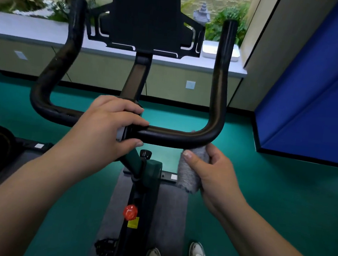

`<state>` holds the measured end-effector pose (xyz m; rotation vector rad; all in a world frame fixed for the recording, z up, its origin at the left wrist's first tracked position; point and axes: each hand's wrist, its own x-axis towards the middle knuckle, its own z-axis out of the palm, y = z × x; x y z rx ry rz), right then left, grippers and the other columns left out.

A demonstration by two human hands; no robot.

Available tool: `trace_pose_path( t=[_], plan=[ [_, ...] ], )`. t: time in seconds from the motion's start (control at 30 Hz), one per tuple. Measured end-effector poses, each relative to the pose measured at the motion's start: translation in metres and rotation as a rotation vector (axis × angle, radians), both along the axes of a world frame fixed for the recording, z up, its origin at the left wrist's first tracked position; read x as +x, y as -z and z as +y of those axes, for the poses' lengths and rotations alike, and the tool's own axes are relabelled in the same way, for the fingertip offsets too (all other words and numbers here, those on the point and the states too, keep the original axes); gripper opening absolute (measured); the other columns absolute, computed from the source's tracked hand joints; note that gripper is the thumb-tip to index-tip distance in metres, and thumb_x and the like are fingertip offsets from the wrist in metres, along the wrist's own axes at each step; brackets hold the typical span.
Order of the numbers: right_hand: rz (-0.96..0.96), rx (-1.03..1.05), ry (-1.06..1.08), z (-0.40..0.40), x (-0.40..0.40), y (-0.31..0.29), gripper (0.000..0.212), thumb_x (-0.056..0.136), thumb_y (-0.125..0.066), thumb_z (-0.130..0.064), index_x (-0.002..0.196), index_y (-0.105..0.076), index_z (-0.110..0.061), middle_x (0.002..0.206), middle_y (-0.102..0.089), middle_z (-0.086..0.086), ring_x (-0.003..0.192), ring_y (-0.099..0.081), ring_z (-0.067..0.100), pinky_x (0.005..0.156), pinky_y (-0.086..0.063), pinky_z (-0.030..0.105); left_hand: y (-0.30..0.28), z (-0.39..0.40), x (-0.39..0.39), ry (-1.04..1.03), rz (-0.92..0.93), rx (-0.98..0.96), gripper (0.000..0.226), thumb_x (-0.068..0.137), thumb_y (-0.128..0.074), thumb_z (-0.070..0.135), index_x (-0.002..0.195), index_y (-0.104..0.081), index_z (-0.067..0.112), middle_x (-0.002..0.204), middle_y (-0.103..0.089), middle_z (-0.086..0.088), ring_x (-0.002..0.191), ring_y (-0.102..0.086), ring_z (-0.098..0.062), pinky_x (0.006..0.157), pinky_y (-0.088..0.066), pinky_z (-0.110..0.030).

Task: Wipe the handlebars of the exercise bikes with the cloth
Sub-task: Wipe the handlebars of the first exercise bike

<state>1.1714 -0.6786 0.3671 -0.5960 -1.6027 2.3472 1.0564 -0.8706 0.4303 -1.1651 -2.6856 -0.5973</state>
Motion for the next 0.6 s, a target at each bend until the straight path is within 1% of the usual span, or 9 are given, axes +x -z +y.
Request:
trace_pose_path(
  t=[0.1, 0.17, 0.2, 0.27, 0.33, 0.4, 0.43, 0.53, 0.6],
  plan=[
    [-0.044, 0.026, -0.023, -0.026, -0.013, 0.005, 0.024, 0.076, -0.073, -0.003, 0.095, -0.065, -0.014, 0.087, -0.074, -0.001, 0.083, -0.071, 0.015, 0.071, -0.054, 0.028, 0.000, 0.000, 0.000, -0.002, -0.017, 0.001, 0.041, 0.064, -0.081, 0.030, 0.104, -0.072, 0.026, 0.115, -0.060, 0.013, 0.113, -0.043, -0.018, 0.098, -0.025, -0.021],
    [-0.062, 0.019, -0.061, -0.043, -0.018, 0.005, 0.024, 0.076, -0.074, -0.005, 0.097, -0.066, -0.012, 0.090, -0.074, 0.002, 0.086, -0.070, 0.020, 0.077, -0.056, 0.035, -0.001, 0.000, -0.001, 0.003, -0.022, 0.001, 0.041, 0.064, -0.081, 0.029, 0.103, -0.072, 0.025, 0.116, -0.060, 0.012, 0.113, -0.045, -0.020, 0.098, -0.026, -0.023],
    [-0.066, -0.004, -0.072, -0.045, -0.018, 0.004, 0.024, 0.076, -0.074, -0.005, 0.098, -0.066, -0.011, 0.090, -0.074, 0.004, 0.086, -0.070, 0.021, 0.077, -0.056, 0.036, -0.001, 0.000, -0.001, 0.005, -0.024, 0.003, 0.040, 0.064, -0.081, 0.029, 0.103, -0.072, 0.025, 0.116, -0.060, 0.012, 0.113, -0.045, -0.020, 0.098, -0.026, -0.023],
    [-0.061, -0.068, -0.057, -0.038, -0.014, 0.002, 0.024, 0.075, -0.073, -0.002, 0.097, -0.064, -0.008, 0.085, -0.074, 0.003, 0.080, -0.071, 0.019, 0.068, -0.056, 0.030, -0.001, -0.001, -0.001, 0.006, -0.036, 0.008, 0.040, 0.064, -0.081, 0.030, 0.103, -0.072, 0.025, 0.116, -0.060, 0.012, 0.113, -0.045, -0.019, 0.098, -0.024, -0.018],
    [-0.039, -0.104, -0.011, -0.023, -0.006, -0.002, 0.027, 0.073, -0.071, 0.000, 0.098, -0.063, -0.007, 0.084, -0.074, 0.001, 0.076, -0.071, 0.014, 0.062, -0.054, 0.023, -0.001, -0.001, -0.001, 0.010, -0.049, 0.019, 0.040, 0.065, -0.081, 0.030, 0.103, -0.072, 0.025, 0.115, -0.060, 0.012, 0.112, -0.043, -0.016, 0.098, -0.019, -0.009],
    [-0.019, -0.083, 0.008, -0.016, -0.003, -0.002, 0.029, 0.073, -0.071, -0.001, 0.099, -0.064, -0.009, 0.088, -0.074, 0.001, 0.079, -0.070, 0.013, 0.064, -0.054, 0.022, 0.000, -0.002, 0.000, 0.012, -0.056, 0.039, 0.039, 0.065, -0.081, 0.029, 0.103, -0.072, 0.024, 0.115, -0.060, 0.012, 0.111, -0.040, -0.012, 0.097, -0.013, -0.001],
    [-0.023, -0.080, 0.003, -0.018, -0.005, -0.002, 0.027, 0.074, -0.071, 0.000, 0.099, -0.064, -0.009, 0.087, -0.074, 0.001, 0.079, -0.070, 0.014, 0.066, -0.054, 0.024, 0.000, -0.002, 0.000, 0.011, -0.060, 0.046, 0.038, 0.065, -0.081, 0.028, 0.102, -0.072, 0.024, 0.114, -0.060, 0.012, 0.111, -0.039, -0.011, 0.096, -0.012, 0.000],
    [-0.055, -0.100, -0.021, -0.044, -0.020, 0.004, 0.022, 0.075, -0.072, 0.000, 0.093, -0.065, -0.010, 0.083, -0.074, 0.001, 0.079, -0.070, 0.018, 0.074, -0.056, 0.033, 0.000, -0.003, -0.001, 0.016, -0.063, 0.039, 0.038, 0.065, -0.081, 0.027, 0.102, -0.072, 0.025, 0.114, -0.060, 0.012, 0.112, -0.041, -0.013, 0.096, -0.012, 0.000],
    [-0.052, -0.103, -0.047, -0.064, -0.033, 0.005, 0.020, 0.076, -0.073, -0.001, 0.092, -0.067, -0.012, 0.087, -0.074, 0.002, 0.084, -0.070, 0.020, 0.078, -0.055, 0.034, 0.000, -0.004, -0.002, 0.022, -0.054, 0.030, 0.038, 0.065, -0.081, 0.025, 0.102, -0.072, 0.024, 0.114, -0.060, 0.011, 0.112, -0.042, -0.015, 0.097, -0.013, 0.000]
  ],
)
